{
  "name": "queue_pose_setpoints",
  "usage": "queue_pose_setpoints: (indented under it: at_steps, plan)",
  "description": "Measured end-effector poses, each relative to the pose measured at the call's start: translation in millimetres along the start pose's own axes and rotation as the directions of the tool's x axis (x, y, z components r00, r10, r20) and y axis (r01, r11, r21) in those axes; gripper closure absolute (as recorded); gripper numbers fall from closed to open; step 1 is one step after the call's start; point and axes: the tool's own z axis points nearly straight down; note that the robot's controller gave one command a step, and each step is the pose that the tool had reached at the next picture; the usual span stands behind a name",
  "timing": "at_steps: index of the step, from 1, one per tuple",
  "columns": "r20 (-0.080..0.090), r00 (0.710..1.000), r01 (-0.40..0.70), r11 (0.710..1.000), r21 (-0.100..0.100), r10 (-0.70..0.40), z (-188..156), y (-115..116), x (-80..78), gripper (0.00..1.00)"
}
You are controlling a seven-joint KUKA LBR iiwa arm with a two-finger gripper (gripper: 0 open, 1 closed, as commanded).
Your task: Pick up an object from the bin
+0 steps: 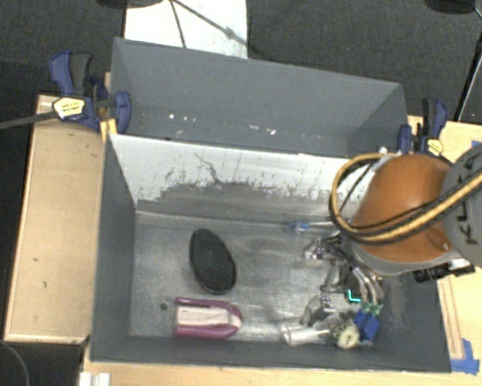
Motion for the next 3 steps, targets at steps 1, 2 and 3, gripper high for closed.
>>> queue_pose_setpoints:
  at_steps: [1, 2, 3]
  plan:
    - [0.023, 0.911, 0.411, 0.912, 0.009, -0.411, 68.6, -80.9, 13.3, 0.0]
    - [0.012, 0.834, 0.552, 0.834, 0.004, -0.552, 40.8, -14.9, 19.9, 0.0]
    - [0.012, 0.799, 0.602, 0.799, 0.007, -0.602, 41.7, -22.7, 18.0, 0.0]
